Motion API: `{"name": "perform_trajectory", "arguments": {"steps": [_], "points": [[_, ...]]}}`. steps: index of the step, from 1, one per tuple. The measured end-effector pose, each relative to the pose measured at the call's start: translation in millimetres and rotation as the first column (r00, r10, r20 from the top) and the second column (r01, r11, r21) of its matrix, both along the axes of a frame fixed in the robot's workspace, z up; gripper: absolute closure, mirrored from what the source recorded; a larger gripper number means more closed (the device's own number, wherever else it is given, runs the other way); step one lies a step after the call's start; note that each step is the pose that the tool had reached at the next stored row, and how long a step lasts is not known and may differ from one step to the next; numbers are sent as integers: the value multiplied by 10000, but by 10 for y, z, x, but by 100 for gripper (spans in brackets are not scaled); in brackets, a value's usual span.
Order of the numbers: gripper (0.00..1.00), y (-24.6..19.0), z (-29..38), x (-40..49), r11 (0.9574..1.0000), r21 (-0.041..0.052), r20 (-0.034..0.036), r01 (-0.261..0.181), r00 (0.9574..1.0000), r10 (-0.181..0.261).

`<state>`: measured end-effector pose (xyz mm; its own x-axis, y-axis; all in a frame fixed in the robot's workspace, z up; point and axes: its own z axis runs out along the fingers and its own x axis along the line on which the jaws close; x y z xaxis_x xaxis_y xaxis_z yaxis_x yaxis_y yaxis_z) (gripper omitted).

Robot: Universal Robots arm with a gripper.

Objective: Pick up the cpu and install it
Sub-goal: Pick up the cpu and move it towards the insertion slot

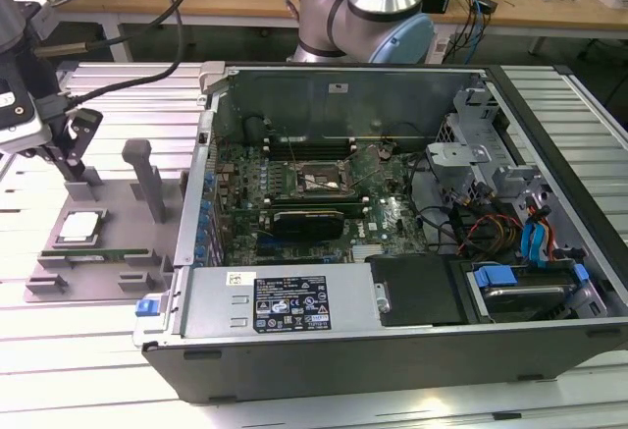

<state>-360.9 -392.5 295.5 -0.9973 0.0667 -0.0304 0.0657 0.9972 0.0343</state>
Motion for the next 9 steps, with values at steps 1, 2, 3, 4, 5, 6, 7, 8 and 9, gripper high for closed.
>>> {"name": "perform_trajectory", "arguments": {"steps": [1,2,3,4,5,6,7,8,9], "points": [[89,0,-9,-7,10000,0,0,0,10000,0],[89,1,-25,-21,10000,1,2,1,10000,-1],[89,1,-32,-27,10000,2,2,1,10000,-1],[89,0,-38,-34,10000,1,1,1,10000,-1],[89,0,-56,-58,10000,-1,-1,1,10000,-1],[89,0,-72,-76,10000,0,1,1,10000,-1],[89,0,-78,-82,10000,1,2,0,10000,0],[89,0,-85,-91,10000,1,0,0,10000,0],[89,0,-98,-105,10000,0,1,1,10000,-1]]}}
